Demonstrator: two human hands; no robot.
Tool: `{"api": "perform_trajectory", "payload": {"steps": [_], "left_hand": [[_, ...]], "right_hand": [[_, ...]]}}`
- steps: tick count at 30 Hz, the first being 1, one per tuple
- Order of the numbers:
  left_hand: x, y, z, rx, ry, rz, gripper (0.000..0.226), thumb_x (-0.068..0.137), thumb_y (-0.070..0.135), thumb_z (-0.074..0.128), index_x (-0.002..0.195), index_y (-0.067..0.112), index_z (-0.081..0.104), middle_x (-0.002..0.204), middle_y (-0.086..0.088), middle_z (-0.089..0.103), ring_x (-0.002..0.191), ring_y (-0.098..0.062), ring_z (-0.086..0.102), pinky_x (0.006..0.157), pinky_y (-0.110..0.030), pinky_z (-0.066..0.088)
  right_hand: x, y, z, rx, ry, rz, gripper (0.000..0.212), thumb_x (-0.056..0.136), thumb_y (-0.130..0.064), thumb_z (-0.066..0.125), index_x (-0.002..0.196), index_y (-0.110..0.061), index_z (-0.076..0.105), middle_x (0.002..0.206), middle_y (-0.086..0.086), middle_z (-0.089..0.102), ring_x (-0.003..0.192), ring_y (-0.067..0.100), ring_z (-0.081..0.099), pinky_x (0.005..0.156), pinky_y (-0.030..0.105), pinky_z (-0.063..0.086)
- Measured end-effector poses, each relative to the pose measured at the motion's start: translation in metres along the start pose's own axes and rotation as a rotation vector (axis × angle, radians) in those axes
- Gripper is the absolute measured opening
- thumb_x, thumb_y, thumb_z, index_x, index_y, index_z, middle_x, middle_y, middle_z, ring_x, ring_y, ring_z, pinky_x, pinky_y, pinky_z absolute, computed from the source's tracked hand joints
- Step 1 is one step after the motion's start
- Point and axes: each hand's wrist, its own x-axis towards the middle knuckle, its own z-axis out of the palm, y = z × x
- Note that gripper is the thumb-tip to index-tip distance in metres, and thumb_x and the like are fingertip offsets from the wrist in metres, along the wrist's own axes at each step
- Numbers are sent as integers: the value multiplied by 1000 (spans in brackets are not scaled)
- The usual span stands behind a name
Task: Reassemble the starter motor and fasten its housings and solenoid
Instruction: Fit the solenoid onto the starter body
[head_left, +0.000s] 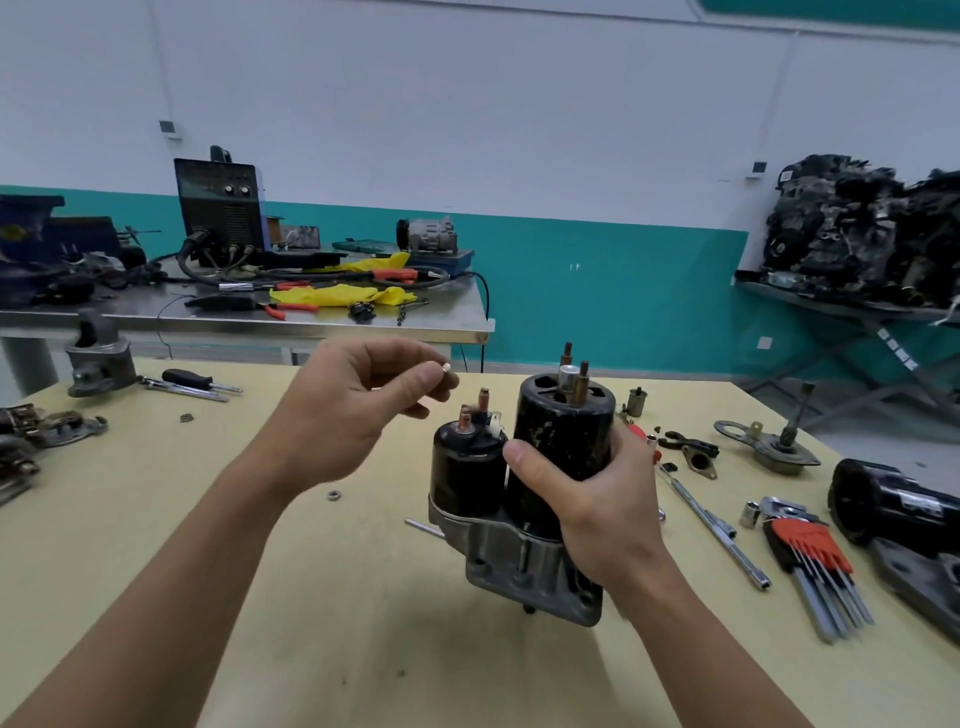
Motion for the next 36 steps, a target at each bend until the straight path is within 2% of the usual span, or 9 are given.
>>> {"api": "perform_trajectory", "payload": {"steps": [3, 5, 9, 12, 16, 20, 23, 26, 36], "left_hand": [[-7, 15, 10, 192, -63, 13, 23, 80, 43, 60, 96, 33, 74, 90, 18, 75, 89, -3, 70, 74, -18, 57], [-9, 18, 10, 209, -59, 8, 20, 81, 42, 61, 94, 35, 74, 89, 20, 75, 89, -2, 70, 75, -18, 56], [-13, 18, 1, 188, -91, 16, 19, 79, 41, 64, 93, 34, 74, 91, 16, 76, 93, -6, 71, 77, -26, 60], [-15, 18, 2, 229, -94, 26, 19, 78, 44, 64, 92, 35, 74, 92, 20, 75, 95, -1, 70, 77, -24, 59], [-15, 21, 8, 192, -10, 44, 19, 78, 41, 64, 91, 31, 73, 89, 15, 76, 88, -5, 72, 70, -23, 61], [-7, 27, 13, 70, 113, 4, 20, 78, 36, 67, 93, 24, 72, 87, 6, 77, 80, -11, 75, 61, -23, 60], [-2, 29, 20, 223, 72, -11, 6, 85, 27, 73, 90, 26, 76, 82, 13, 76, 79, -6, 73, 65, -19, 59], [-2, 31, 25, 344, 79, -33, 5, 85, 27, 73, 87, 28, 78, 76, 16, 75, 77, 0, 70, 64, -12, 55], [-11, 39, 39, 411, 264, -73, 8, 77, 33, 78, 74, 26, 77, 66, 17, 70, 69, 7, 66, 56, -6, 50]], "right_hand": [[0, 0, 1, -5, 2, -6, 37, 62, -48, 82, 94, -34, 68, 89, -8, 74, 84, 11, 72, 65, 23, 58], [-1, 0, 2, -13, -1, -12, 37, 62, -48, 82, 95, -36, 68, 90, -9, 74, 85, 11, 72, 65, 24, 59], [-1, 1, 3, -16, -7, -21, 37, 62, -49, 82, 95, -37, 68, 91, -12, 74, 87, 9, 72, 66, 20, 57], [-1, 1, 4, -16, -8, -28, 38, 63, -49, 82, 95, -35, 68, 92, -12, 74, 88, 9, 72, 65, 19, 56], [-1, 1, 3, -6, -1, -35, 37, 63, -48, 82, 94, -35, 69, 91, -12, 74, 87, 8, 72, 65, 17, 55], [-2, -2, 5, -6, -27, -53, 35, 63, -48, 82, 94, -49, 67, 93, -19, 73, 89, 2, 70, 65, 14, 55], [-3, -4, 6, -14, -36, -74, 36, 63, -48, 82, 95, -52, 65, 94, -19, 73, 90, 2, 70, 65, 14, 55], [-3, -5, 7, -12, -47, -79, 38, 63, -48, 82, 96, -51, 65, 94, -19, 72, 91, 3, 70, 66, 15, 56], [-3, -5, 7, -18, -44, -78, 37, 64, -46, 82, 97, -51, 65, 95, -19, 72, 92, 2, 70, 66, 15, 56]]}}
